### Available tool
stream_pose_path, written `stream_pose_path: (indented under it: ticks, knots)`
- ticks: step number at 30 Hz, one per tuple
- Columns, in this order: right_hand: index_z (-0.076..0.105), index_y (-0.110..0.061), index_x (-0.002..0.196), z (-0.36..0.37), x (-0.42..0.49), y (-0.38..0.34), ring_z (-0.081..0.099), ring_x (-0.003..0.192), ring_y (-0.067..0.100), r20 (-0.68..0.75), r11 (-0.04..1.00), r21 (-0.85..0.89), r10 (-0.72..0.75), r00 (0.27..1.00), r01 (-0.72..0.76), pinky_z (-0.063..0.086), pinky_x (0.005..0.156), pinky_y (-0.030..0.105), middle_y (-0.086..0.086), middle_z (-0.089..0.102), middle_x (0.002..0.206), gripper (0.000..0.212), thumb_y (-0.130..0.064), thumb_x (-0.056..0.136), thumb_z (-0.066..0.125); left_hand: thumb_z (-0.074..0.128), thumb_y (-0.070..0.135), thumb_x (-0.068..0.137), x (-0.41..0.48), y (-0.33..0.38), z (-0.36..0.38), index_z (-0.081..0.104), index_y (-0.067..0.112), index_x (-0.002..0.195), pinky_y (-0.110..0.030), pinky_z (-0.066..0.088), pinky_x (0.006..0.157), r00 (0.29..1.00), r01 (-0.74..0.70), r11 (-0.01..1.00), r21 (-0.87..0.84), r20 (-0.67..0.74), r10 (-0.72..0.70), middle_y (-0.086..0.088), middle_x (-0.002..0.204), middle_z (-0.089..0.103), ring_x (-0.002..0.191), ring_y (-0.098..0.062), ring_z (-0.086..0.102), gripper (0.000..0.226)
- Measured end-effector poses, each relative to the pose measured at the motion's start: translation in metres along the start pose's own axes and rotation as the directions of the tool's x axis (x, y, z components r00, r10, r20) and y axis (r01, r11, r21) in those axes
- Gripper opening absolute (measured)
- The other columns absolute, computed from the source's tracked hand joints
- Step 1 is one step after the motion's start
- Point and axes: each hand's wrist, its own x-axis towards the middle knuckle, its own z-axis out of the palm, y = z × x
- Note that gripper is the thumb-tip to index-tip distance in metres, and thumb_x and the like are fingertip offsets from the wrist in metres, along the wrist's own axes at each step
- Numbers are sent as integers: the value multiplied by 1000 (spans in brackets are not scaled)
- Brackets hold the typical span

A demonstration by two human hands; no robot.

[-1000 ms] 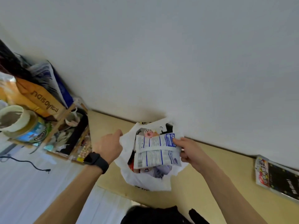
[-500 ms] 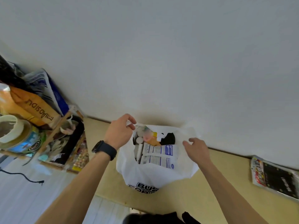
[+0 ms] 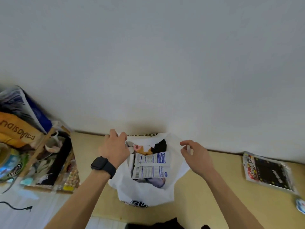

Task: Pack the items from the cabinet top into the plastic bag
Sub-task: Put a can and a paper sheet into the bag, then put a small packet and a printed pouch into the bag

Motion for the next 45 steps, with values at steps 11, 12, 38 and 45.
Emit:
stream_pose_path:
  ticks: [11, 12, 38, 45]
  knots:
    - [64, -33, 121, -19, -14, 26, 57, 104, 9, -171, 954, -175, -273, 947, 243, 52, 86, 27, -16, 58, 122, 29, -29, 93, 61, 57, 21, 86, -3, 84, 0, 56, 27, 130, -39, 37, 105, 917, -385, 905, -179, -183, 354, 5, 144, 45, 133, -19, 38, 44]
    - [67, -29, 119, -25, -16, 31, 54, 112, 13, -238, 933, -243, -321, 916, 264, 52, 87, 28, -13, 60, 124, 28, -27, 91, 63, 58, 22, 87, -3, 99, 4, 55, 25, 130, -39, 40, 105, 892, -439, 877, -194, -212, 399, 5, 142, 48, 132, -19, 40, 43]
    - [33, -17, 150, -152, -108, 433, 39, 136, 37, -156, 640, -23, 757, 635, -768, 37, 110, 43, 13, 38, 153, 67, -40, 92, 58, 42, 35, 98, -68, 379, 294, 17, 28, 155, -46, 27, 116, 388, -775, 630, 41, 818, 425, -2, 164, 11, 147, -28, 21, 63]
    - [26, -42, 150, -183, -46, 510, 29, 143, 41, -159, 624, 119, 780, 606, -772, 31, 116, 47, 7, 13, 164, 58, -51, 96, 45, 42, 35, 97, -58, 345, 322, 8, 26, 157, -34, 40, 108, 365, -691, 721, 50, 885, 289, 13, 163, -16, 141, -17, 35, 70]
